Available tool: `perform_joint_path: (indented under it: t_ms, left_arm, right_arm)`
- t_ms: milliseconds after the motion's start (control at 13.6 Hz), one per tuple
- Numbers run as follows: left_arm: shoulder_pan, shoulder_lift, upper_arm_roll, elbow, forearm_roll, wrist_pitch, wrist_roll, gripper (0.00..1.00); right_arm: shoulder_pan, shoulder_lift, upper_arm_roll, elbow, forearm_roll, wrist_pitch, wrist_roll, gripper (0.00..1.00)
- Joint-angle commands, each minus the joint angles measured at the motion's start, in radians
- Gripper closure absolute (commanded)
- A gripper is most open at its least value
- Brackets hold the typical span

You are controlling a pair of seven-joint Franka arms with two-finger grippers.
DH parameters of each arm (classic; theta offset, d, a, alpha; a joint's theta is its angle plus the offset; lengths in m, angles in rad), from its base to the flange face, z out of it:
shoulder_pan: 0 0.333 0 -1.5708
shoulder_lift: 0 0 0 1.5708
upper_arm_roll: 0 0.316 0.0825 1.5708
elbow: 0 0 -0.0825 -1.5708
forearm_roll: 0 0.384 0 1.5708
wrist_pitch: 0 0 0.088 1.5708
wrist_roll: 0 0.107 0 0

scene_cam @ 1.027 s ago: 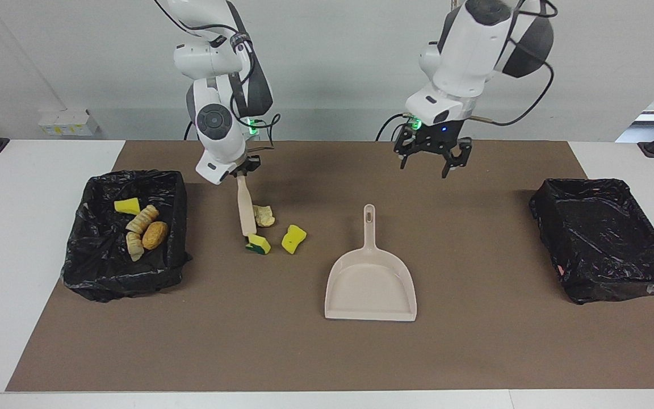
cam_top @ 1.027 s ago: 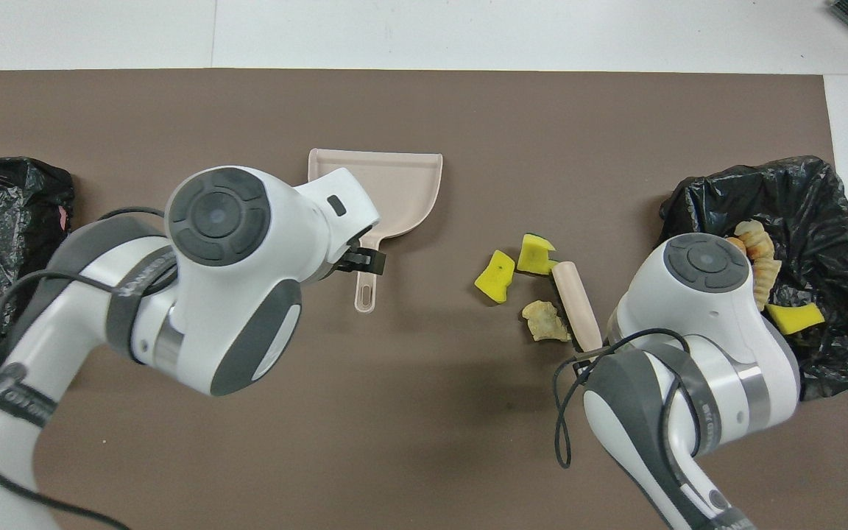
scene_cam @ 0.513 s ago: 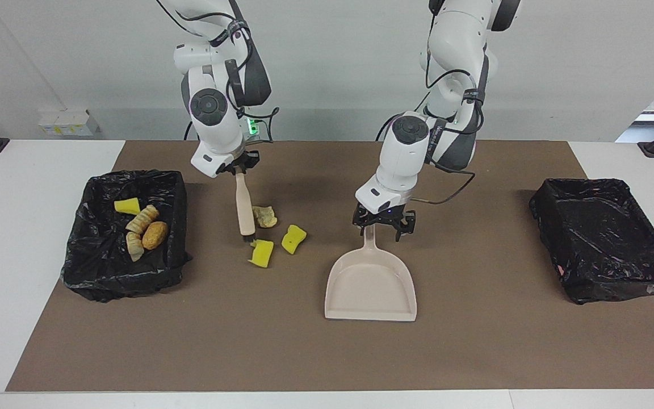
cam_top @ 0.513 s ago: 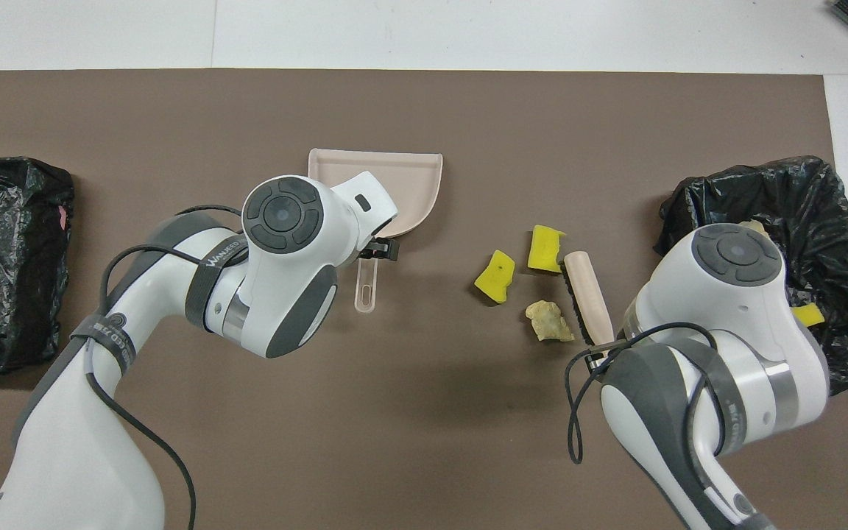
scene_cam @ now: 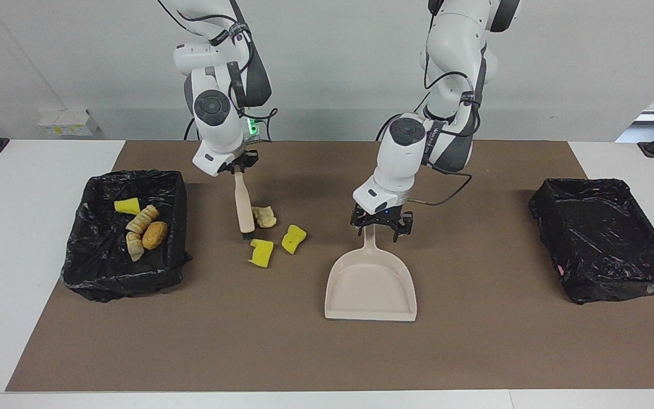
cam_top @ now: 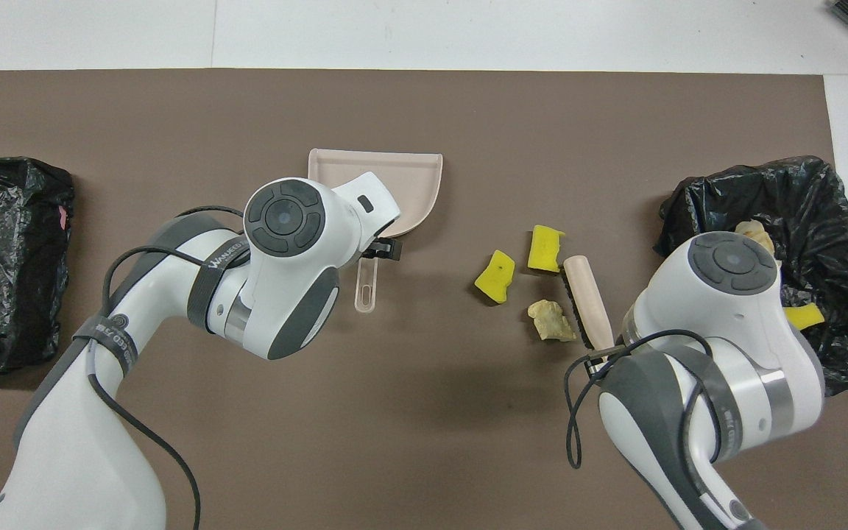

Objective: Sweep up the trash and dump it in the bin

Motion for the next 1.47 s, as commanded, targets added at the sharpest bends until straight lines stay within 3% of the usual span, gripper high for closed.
perform_joint_path:
  t_ms: [0,293,513,733,1027,1393]
  left_arm:
    - [-0.015,-0.005,0.014,-0.013,0.021,0.001,0.004,0.63]
    - [-0.020,-0.017,0.014,0.002,0.088,-0.071,0.014,0.99]
    - [-0.015,-0.057,0.014,0.002,0.093,-0.144,0.087,1.00]
    - [-0.004,-0.116,0.025,0.002,0.093,-0.293,0.382,1.00]
    - [0.028,-0.146,0.028,0.002,0.098,-0.373,0.705,1.00]
    - [0.031,-0.148,0.028,-0.004,0.147,-0.368,1.013,1.00]
  right_arm:
    - [-0.001,-0.036,0.006,-0.030,-0.010,0.025,-0.027,1.00]
    - [0.011,-0.028,0.006,-0.041,-0.010,0.026,-0.026,1.00]
    - [0.052,-0.027,0.007,-0.035,0.000,0.029,0.034,1.00]
    - [0.095,-0.010,0.006,0.016,0.005,0.002,0.095,1.00]
    - [0.051,-0.028,0.000,0.042,-0.010,-0.037,0.098,1.00]
    - [-0.006,-0.051,0.001,-0.001,-0.010,0.001,0.131,1.00]
